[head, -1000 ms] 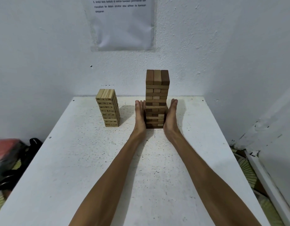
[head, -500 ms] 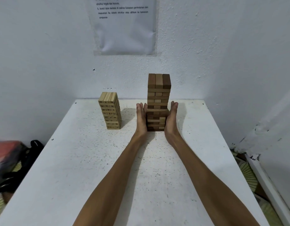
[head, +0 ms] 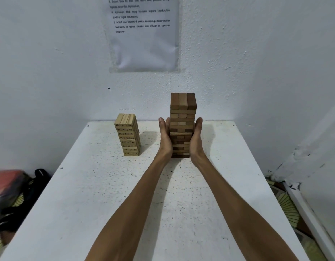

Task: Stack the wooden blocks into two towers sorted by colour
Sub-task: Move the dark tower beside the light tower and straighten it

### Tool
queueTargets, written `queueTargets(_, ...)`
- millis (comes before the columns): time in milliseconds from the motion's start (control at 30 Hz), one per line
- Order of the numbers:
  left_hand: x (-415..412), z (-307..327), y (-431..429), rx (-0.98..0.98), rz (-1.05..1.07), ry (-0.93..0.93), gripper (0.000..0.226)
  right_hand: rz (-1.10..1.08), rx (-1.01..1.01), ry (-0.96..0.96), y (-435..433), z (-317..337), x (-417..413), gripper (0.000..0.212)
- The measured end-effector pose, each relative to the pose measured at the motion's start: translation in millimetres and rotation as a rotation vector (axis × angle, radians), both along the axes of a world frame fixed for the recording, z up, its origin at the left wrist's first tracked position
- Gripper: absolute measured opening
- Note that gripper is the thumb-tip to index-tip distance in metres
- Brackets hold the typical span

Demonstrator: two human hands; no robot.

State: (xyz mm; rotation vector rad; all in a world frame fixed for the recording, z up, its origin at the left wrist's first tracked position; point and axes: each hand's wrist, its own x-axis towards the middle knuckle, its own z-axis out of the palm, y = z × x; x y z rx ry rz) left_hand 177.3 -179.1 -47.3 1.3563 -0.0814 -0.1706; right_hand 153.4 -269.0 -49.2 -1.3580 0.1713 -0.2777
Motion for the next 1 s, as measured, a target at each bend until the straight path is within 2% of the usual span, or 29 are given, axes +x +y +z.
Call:
queueTargets(67, -0.2, -0.2, -2.7, -0.029, -0.010, -0.024, 0.084, 0.004, -0.010, 0.014, 1.2, -0.1, 0.4, 0.082)
queueTargets(267, -0.4, -3.9, -2.9, -0.032, -0.016, -0.011, 0.086, 0.006, 0.033, 0.004, 1.4, -4.2, 4.3, 0.083)
queueTargets(433, 5.5, 0.7, 8.3, -0.049, -0.006, 0.029, 0.111, -0.038, 0.037, -0.002, -7.3, 0.9, 8.9, 0.104)
queueTargets(600, 12.7, 44.4, 11.6, -0.027, 0.049, -0.092, 0.084, -0.040, -0.001, -0.087, -16.2, 42.3, 13.8, 0.105)
queueTargets(667, 16.1, 59.6, 9.6, -0.028, 0.045, -0.101, 0.081, -0.023, -0.012, -0.114, -14.2, 59.6, 11.3, 0.107)
queueTargets(1000, 7.9, 89.6, -0.1, -0.067, -0.027, -0.065, 0.086, -0.026, 0.011, -0.099, -3.8, 87.9, 2.7, 0.079)
